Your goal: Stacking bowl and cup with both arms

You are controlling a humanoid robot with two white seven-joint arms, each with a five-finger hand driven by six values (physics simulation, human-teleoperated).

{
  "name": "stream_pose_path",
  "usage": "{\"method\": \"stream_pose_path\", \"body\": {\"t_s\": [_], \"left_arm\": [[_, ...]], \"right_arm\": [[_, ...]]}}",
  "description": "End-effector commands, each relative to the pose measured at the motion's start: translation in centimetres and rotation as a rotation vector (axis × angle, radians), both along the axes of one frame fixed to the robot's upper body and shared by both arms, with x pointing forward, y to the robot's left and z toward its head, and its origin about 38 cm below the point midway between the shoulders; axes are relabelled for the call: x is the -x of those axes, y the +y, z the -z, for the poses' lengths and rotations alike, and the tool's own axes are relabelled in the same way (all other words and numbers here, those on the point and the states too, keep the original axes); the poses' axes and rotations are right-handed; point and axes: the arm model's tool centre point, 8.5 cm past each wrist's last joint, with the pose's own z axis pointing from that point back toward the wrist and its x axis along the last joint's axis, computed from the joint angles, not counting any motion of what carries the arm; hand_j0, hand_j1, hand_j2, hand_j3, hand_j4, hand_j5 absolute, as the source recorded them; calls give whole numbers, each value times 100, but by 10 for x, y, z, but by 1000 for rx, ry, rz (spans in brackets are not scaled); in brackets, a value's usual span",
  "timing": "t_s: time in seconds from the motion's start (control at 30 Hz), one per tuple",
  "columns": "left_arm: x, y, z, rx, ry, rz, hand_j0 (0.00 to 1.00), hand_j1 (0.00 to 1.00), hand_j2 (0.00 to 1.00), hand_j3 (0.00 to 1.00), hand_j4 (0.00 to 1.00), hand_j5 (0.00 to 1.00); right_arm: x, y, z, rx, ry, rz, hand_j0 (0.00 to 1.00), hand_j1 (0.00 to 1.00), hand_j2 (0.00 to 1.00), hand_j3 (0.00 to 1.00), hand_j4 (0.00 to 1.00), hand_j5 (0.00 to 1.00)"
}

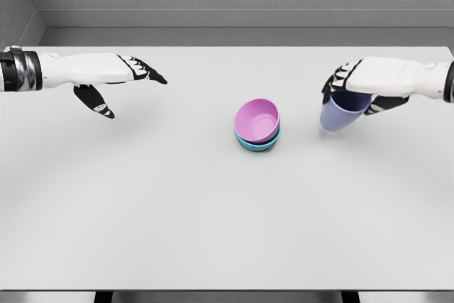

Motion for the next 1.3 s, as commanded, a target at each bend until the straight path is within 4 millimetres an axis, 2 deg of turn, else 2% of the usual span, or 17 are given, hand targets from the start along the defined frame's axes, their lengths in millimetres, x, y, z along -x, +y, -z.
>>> {"method": "stream_pose_path", "body": {"t_s": [0.0, 0.13, 0.37, 0.73, 0.93, 1.0, 1.1, 1.17, 1.27], "left_arm": [[0, 0, -1, 6, 1, -1, 100, 100, 100, 100, 100, 100], [0, 0, -1, 6, 1, -1, 100, 100, 100, 100, 100, 100], [0, 0, -1, 6, 1, -1, 100, 100, 100, 100, 100, 100], [0, 0, -1, 6, 1, -1, 100, 100, 100, 100, 100, 100], [0, 0, 0, 6, 2, -1, 100, 100, 100, 100, 100, 100], [0, 0, 0, 6, 2, -1, 100, 100, 100, 100, 100, 100], [0, 0, 0, 6, 2, -1, 100, 100, 100, 100, 100, 100], [0, 0, 0, 6, 2, -1, 100, 100, 100, 100, 100, 100], [0, 0, 0, 6, 2, -1, 100, 100, 100, 100, 100, 100]], "right_arm": [[-1, -2, -10, -27, -17, 10, 59, 59, 59, 59, 59, 59], [-5, 2, -17, -36, -36, 3, 59, 59, 59, 59, 59, 59], [-15, 27, -43, -76, -101, -45, 59, 59, 59, 59, 59, 59], [-20, 58, -57, -116, -136, -110, 58, 58, 58, 58, 58, 58], [-20, 80, -54, -127, -130, -159, 58, 58, 58, 58, 58, 58], [-16, 93, -60, -130, -148, -196, 58, 58, 58, 58, 58, 58], [-11, 104, -60, -133, -151, -231, 58, 58, 58, 58, 58, 58], [-2, 120, -55, -124, -145, -284, 58, 58, 58, 58, 58, 58], [6, 132, -59, -128, -159, -327, 58, 58, 58, 58, 58, 58]]}}
